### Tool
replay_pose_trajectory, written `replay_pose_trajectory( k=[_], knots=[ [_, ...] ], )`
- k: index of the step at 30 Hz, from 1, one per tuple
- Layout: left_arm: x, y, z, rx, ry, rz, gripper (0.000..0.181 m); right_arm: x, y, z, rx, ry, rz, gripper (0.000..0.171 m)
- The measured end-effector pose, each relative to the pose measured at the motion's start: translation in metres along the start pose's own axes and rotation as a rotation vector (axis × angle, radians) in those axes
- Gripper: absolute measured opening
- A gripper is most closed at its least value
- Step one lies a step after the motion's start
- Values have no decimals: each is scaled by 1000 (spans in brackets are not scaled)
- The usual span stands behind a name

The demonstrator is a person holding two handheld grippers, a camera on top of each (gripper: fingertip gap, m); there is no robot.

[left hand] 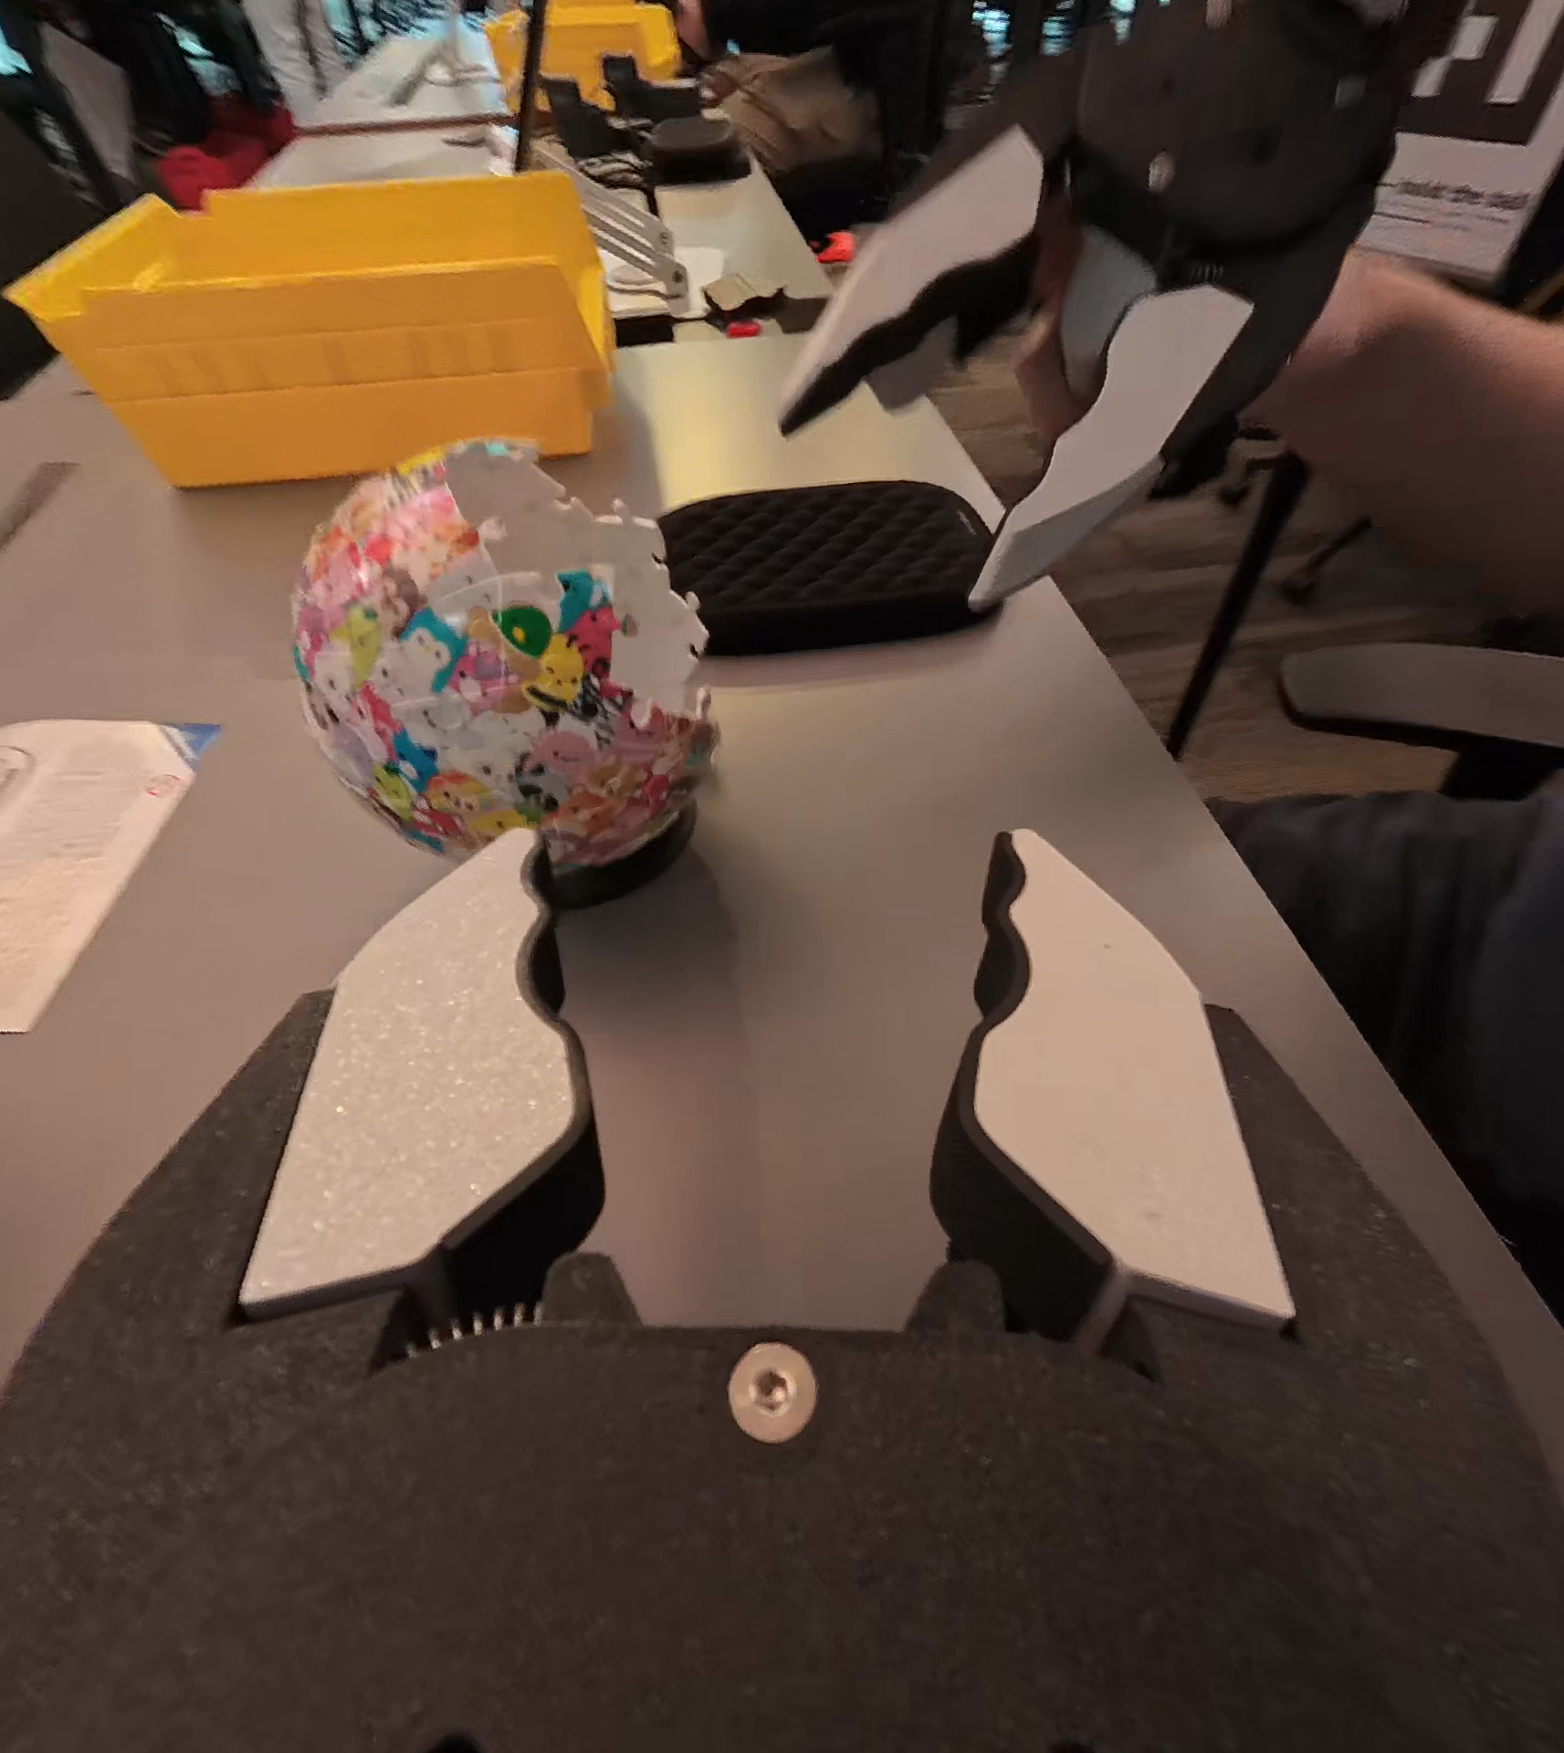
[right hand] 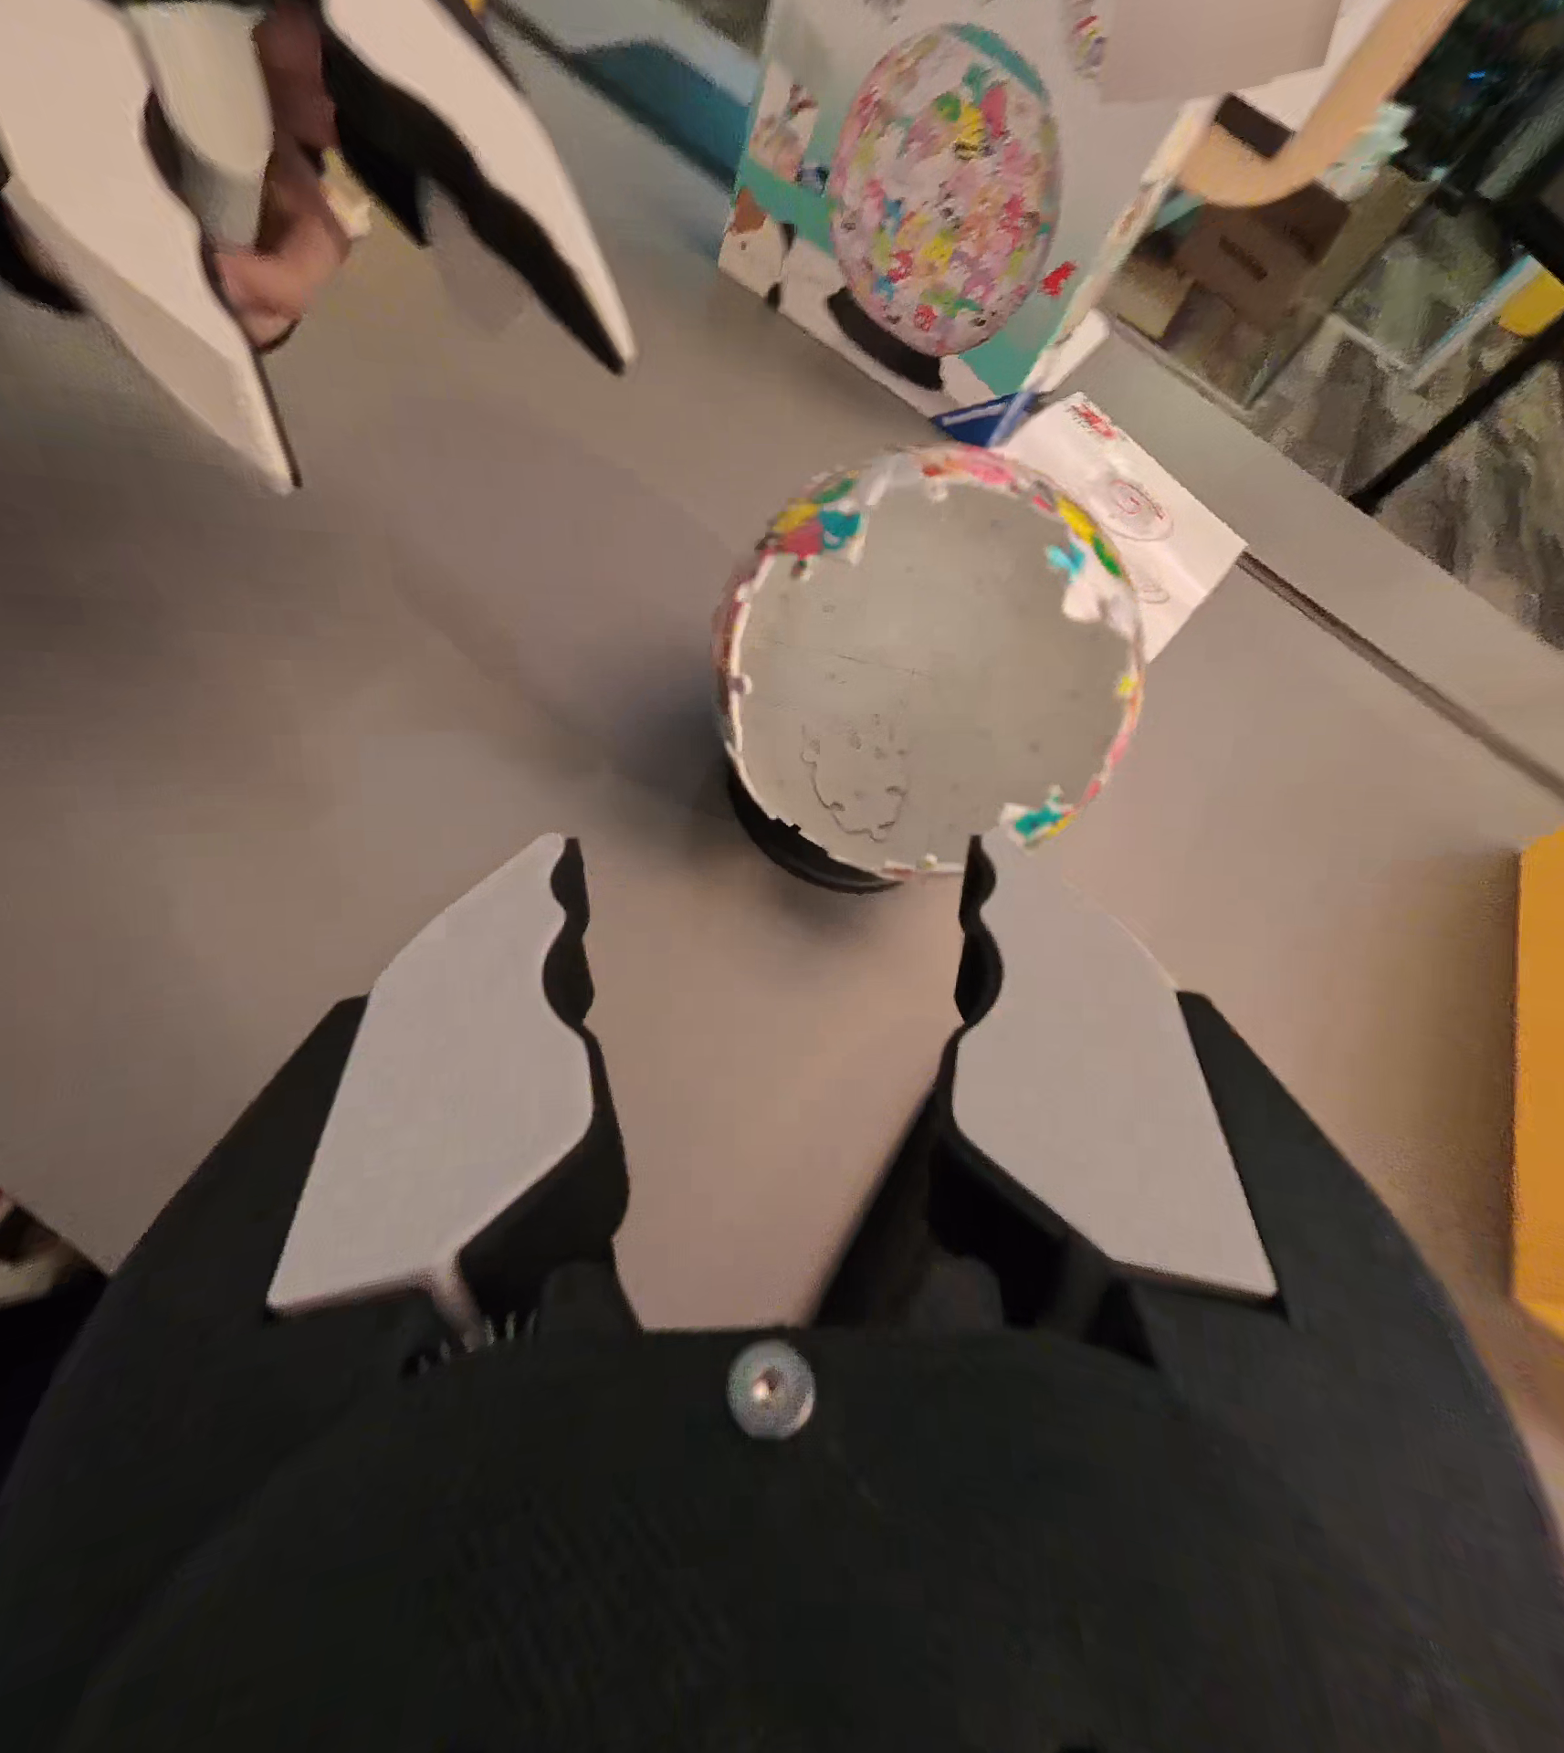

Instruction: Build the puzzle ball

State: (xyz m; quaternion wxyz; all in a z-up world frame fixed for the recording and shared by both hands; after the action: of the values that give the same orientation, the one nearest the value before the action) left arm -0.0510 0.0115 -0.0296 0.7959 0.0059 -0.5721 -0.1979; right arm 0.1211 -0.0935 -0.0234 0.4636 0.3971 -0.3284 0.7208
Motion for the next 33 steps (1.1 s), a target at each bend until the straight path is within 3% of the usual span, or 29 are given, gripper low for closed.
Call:
replay_pose_trajectory(
  k=[5,10,20,23,28,33],
  knots=[
    [24,-18,-14,146,122,-116,74,-24,-19,11,-7,-159,-178,79],
    [51,-35,-46,200,285,-84,64,-36,-43,28,-38,-239,-210,78],
    [52,-23,-130,231,722,-70,68,-66,-83,52,-36,-364,-262,81],
    [49,-19,-136,260,794,-19,52,-72,-87,59,19,-352,-243,80],
    [57,-15,-140,465,719,32,1,-82,-104,67,5,-345,-202,80],
    [48,-1,-152,734,782,68,0,-85,-116,74,92,-436,-301,78]
  ],
)
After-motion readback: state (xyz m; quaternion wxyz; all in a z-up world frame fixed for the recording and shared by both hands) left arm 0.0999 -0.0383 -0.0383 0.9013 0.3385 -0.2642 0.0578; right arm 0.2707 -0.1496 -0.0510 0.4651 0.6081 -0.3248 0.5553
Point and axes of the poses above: each gripper's, where its closed fingertips meet, z back along the fingers, x out of its top, y = z × x across the jaws, the point moved 6 cm from there along z, back along the fingers, and after that the axes turned 12 degrees about -z, right-handed, at the moved point
